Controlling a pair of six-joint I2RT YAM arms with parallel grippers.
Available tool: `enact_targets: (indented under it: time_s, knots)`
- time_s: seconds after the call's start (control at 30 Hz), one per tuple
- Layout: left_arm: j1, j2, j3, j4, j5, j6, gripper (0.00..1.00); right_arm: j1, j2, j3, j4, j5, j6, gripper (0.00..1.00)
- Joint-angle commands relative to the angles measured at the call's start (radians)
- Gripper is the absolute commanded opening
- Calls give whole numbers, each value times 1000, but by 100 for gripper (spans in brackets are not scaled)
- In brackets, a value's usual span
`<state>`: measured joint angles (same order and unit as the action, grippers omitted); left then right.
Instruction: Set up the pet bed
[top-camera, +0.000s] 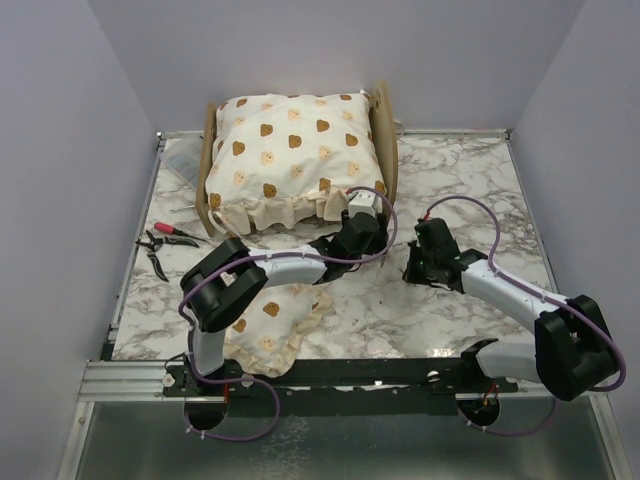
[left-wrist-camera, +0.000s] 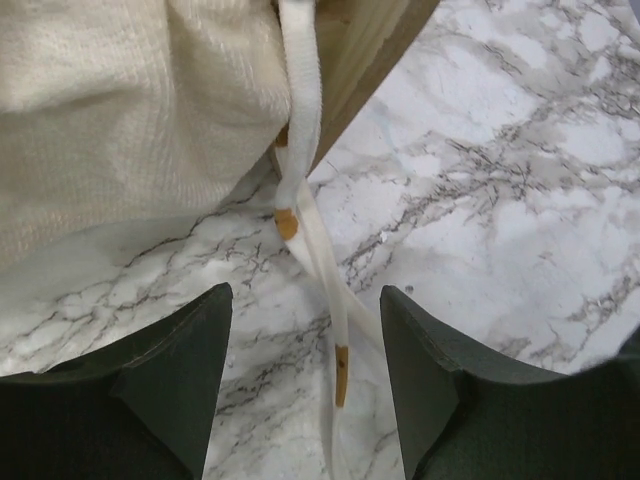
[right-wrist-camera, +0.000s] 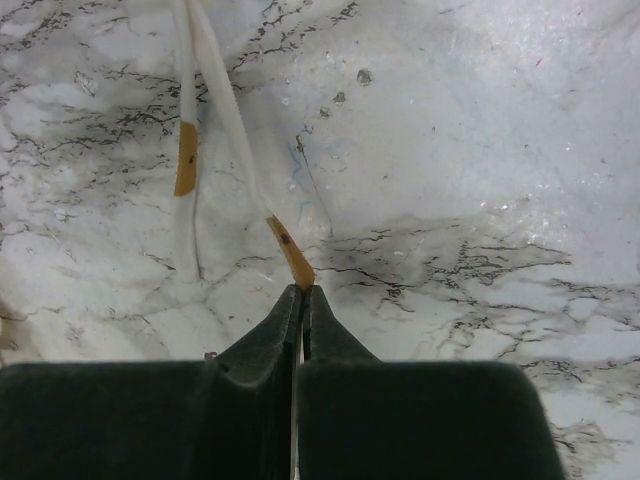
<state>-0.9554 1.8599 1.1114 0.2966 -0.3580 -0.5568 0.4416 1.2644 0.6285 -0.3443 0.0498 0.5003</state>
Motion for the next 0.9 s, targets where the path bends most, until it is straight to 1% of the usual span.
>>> enact_targets:
  time_s: [0.0, 0.07, 0.2, 0.33, 0.47, 0.53, 0.57, 0.7, 0.73, 0.87]
  knots:
    - [9, 67, 83, 49, -121, -16, 61, 1, -21, -21, -12, -26, 8, 0]
    - [15, 95, 113, 52, -144, -20, 60, 1, -27, -23, -14, -29, 8, 0]
    - [25, 140, 163, 59, -152, -23, 58, 2, -41, -34, -15, -28, 12, 0]
    - [30, 173, 197, 62, -160, -23, 54, 2, -44, -35, -15, -15, 9, 0]
    - [35, 195, 216, 65, -172, -26, 43, 2, -40, -31, -12, -12, 6, 0]
    - [35, 203, 220, 64, -173, -27, 35, 2, -41, -28, -12, -9, 4, 0]
    - [36, 207, 221, 64, -172, -28, 30, 1, -40, -25, -11, -8, 3, 0]
    - [36, 195, 198, 80, -144, -19, 3, 1, -37, -2, -11, 7, -12, 0]
    - [36, 184, 184, 89, -136, -18, 0, 0, -31, 9, -8, 10, -17, 0]
    - [37, 144, 121, 126, -107, -11, 0, -18, 8, 67, 38, -13, -39, 0]
